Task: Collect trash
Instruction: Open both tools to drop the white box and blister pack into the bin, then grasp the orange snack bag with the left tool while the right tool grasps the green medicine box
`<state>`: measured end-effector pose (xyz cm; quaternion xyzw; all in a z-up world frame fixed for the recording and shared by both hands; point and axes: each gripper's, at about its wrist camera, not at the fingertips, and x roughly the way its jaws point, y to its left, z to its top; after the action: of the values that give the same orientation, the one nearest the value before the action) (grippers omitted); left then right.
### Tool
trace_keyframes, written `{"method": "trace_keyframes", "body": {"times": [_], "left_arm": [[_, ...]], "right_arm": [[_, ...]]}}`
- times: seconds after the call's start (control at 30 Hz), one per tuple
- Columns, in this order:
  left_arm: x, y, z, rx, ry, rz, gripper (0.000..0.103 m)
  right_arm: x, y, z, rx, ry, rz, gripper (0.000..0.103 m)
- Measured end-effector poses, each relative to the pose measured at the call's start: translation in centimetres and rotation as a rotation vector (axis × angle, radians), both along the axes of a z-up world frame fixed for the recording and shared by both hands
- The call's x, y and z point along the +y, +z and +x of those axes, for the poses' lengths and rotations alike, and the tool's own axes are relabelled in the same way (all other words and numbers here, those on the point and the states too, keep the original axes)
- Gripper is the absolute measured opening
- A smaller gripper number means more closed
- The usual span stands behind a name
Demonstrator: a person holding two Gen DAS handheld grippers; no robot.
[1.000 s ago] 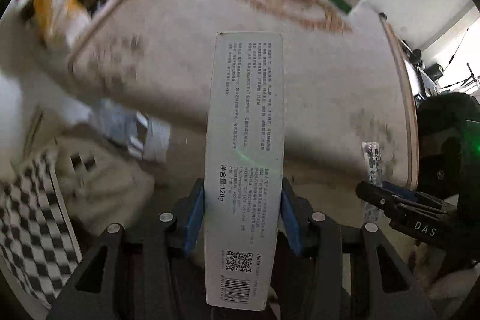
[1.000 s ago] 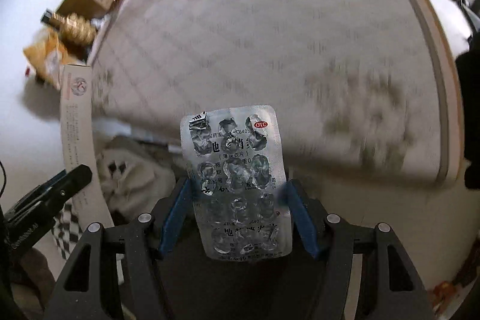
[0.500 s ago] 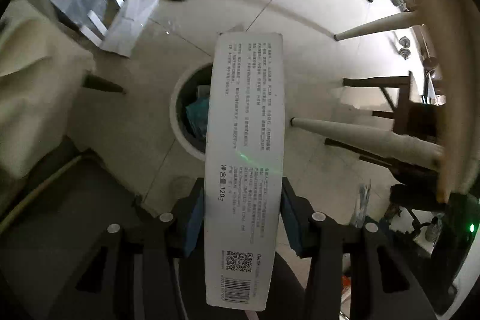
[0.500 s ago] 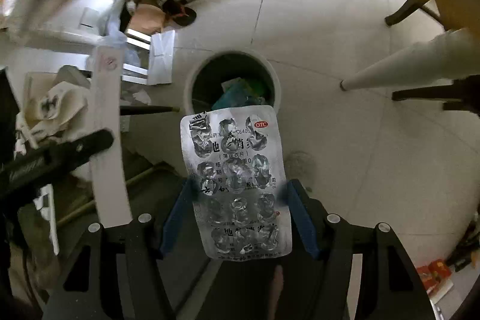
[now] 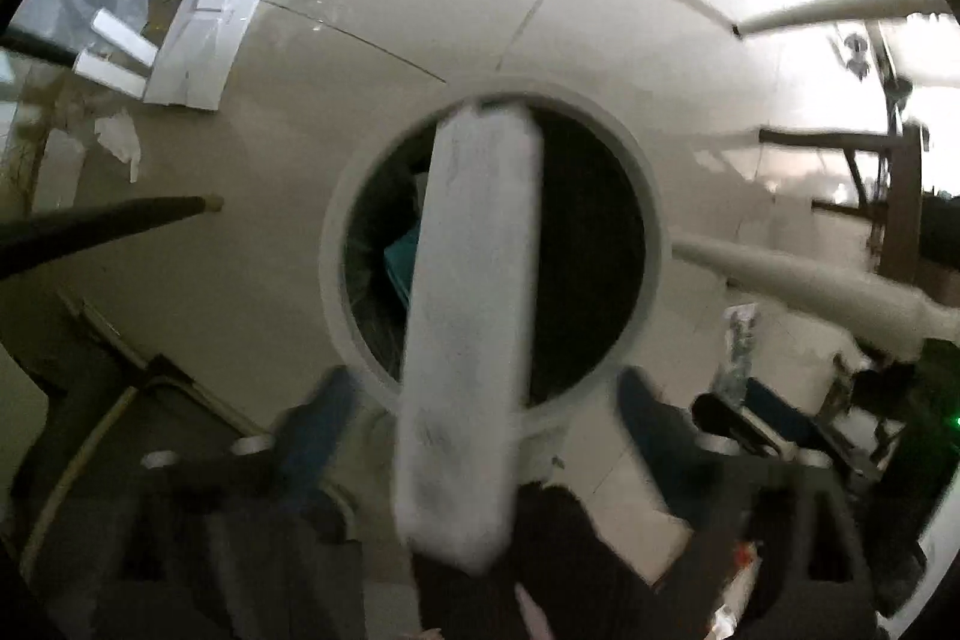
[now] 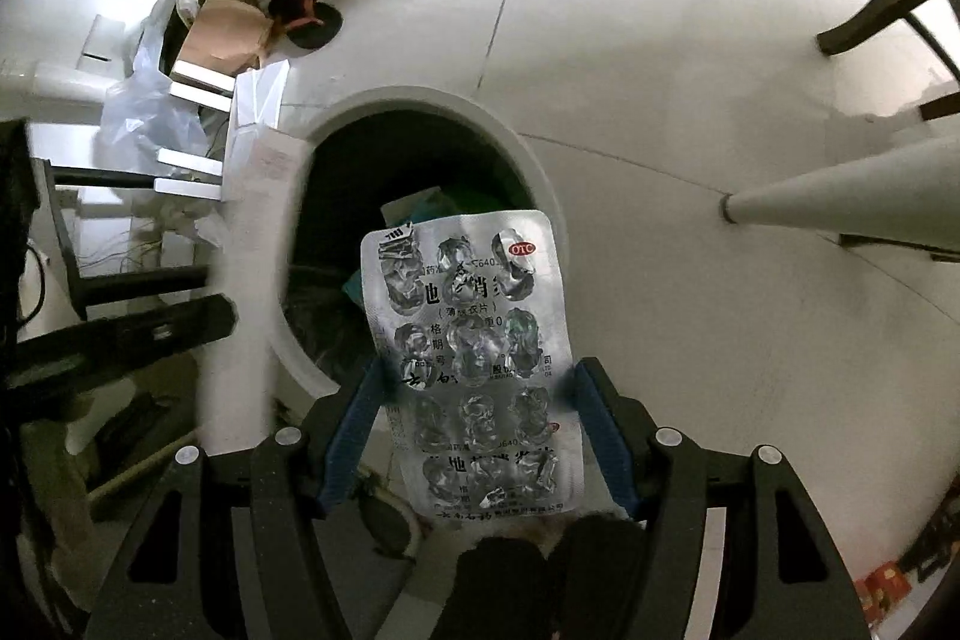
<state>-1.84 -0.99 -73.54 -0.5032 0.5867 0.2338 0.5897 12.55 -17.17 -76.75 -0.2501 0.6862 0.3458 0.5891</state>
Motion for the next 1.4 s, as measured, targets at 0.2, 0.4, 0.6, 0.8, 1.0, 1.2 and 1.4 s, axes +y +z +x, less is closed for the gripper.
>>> {"method": "trace_keyframes", "body": {"times": [0.2,0.4,0.6,0.8,1.0,1.2,1.4], "left_arm": [[0.0,2.1,-2.2,0.054,0.042,0.102,0.097],[-1.3,5.4,-3.5,0.138,0.029,0.289,0.097],[-3.3,7.4,-3.4,0.159,-0.02,0.304,0.097],[-4.9,9.6,-2.9,0.173,-0.03,0.307,0.097],[-6.5,12.7,-3.5,0.174,-0.037,0.32,0.097],[-7.5,17.3,-4.9,0.175,-0.006,0.322,0.097],[-8.3,24.7,-6.3,0.164,0.022,0.36,0.097]], "right_arm": [[0.7,-0.8,0.4,-0.025,0.002,0.038,0.103],[0.5,1.3,-0.6,-0.091,0.023,0.021,0.103],[-0.1,4.7,-2.0,-0.185,0.074,0.0,0.103],[-0.9,8.1,-2.9,-0.228,0.096,-0.002,0.103],[-2.1,12.2,-3.3,-0.245,0.087,0.012,0.103],[-3.2,17.7,-3.9,-0.241,0.086,0.029,0.103],[-4.0,25.1,-4.9,-0.24,0.089,0.055,0.103]]}}
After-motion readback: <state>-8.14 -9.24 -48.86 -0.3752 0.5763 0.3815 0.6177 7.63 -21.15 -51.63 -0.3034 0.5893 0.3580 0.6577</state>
